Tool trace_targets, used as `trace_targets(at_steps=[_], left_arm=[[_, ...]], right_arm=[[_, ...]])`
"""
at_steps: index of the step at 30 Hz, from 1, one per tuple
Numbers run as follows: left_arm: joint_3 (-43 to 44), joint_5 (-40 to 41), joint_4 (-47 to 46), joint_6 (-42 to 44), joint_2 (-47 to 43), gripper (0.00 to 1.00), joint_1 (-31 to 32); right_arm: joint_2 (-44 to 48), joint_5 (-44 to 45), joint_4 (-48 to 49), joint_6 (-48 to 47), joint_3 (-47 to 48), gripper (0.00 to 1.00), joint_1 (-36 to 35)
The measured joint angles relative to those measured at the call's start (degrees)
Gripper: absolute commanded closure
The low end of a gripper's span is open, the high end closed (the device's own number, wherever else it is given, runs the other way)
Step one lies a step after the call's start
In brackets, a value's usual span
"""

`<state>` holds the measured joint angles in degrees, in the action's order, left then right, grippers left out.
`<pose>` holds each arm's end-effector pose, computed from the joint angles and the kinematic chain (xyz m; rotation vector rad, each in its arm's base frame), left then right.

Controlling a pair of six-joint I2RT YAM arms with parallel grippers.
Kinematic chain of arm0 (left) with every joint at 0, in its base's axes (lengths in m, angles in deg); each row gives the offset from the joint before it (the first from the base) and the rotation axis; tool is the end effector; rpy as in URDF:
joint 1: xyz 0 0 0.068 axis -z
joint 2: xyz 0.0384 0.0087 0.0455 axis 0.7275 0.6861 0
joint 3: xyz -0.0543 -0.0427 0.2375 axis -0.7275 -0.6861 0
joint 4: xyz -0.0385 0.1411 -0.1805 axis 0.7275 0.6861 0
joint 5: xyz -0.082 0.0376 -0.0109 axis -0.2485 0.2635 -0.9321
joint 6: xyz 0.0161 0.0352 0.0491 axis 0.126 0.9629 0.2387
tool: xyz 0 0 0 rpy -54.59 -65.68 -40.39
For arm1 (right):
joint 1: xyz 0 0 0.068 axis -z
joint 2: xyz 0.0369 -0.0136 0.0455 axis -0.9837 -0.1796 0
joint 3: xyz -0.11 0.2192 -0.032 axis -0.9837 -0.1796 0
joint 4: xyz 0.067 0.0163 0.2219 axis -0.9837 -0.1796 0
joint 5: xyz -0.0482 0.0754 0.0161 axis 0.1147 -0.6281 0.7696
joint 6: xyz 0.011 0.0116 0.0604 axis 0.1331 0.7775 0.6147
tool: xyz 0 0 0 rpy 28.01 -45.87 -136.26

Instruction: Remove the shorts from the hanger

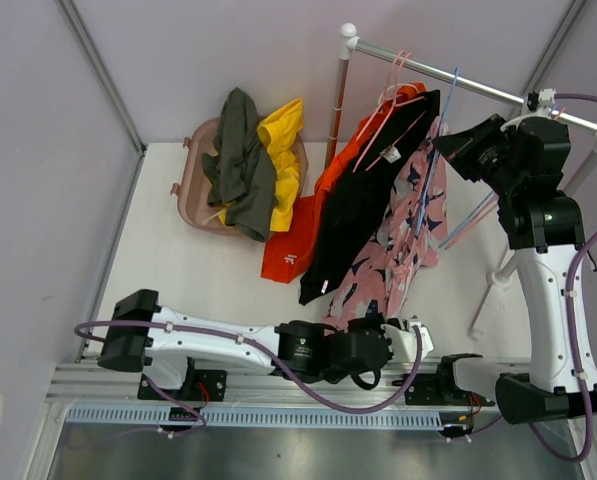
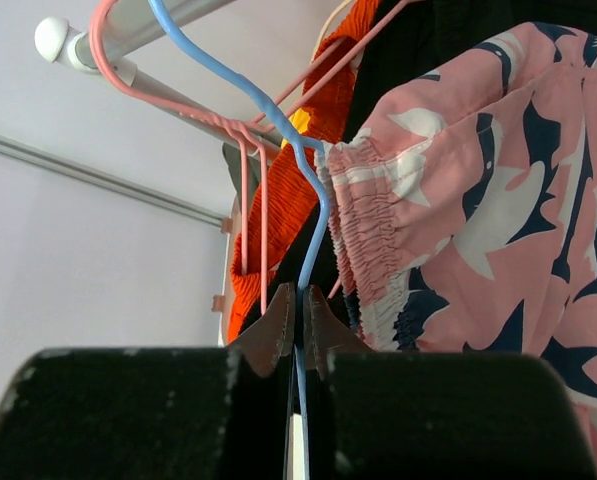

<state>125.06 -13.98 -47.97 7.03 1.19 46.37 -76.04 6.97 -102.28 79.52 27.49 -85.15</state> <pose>0.0092 -0.3400 0.2890 1.3265 1.4930 -0.2895 0.2132 0.0278 0.4621 0.4629 1.7514 0.7361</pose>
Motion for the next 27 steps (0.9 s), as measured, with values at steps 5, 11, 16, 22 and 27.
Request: trace_targets(at_steps=[5,11,16,22,27], left_arm=[[-0.79,0.35,-4.52,-1.16,3.74,1.0,-2.27],[1.22,-1.44,-5.31,-1.44,6.49,1.0,-9.07],[6.88,-3.93,-5.84,-1.46,8.35,1.0,-14.36],[11.74,-7.32,-6.43,-1.79,13.11,1.0,-19.76],[12.15,-8.28,-5.07,-2.86,14.8,1.0,-21.33]], right_arm=[[0.83,-1.07,-1.53,0.74,0.39,1.0,0.02],[6.6,-2.95,-1.99,3.5,-0.46,1.0,0.0],[15.54,-8.04,-2.75,7.3,-3.8,1.0,-0.39],[17.86,-14.38,-6.12,11.1,-0.68,1.0,-0.39],[14.62,-17.7,-8.41,12.98,4.42,1.0,-0.39]])
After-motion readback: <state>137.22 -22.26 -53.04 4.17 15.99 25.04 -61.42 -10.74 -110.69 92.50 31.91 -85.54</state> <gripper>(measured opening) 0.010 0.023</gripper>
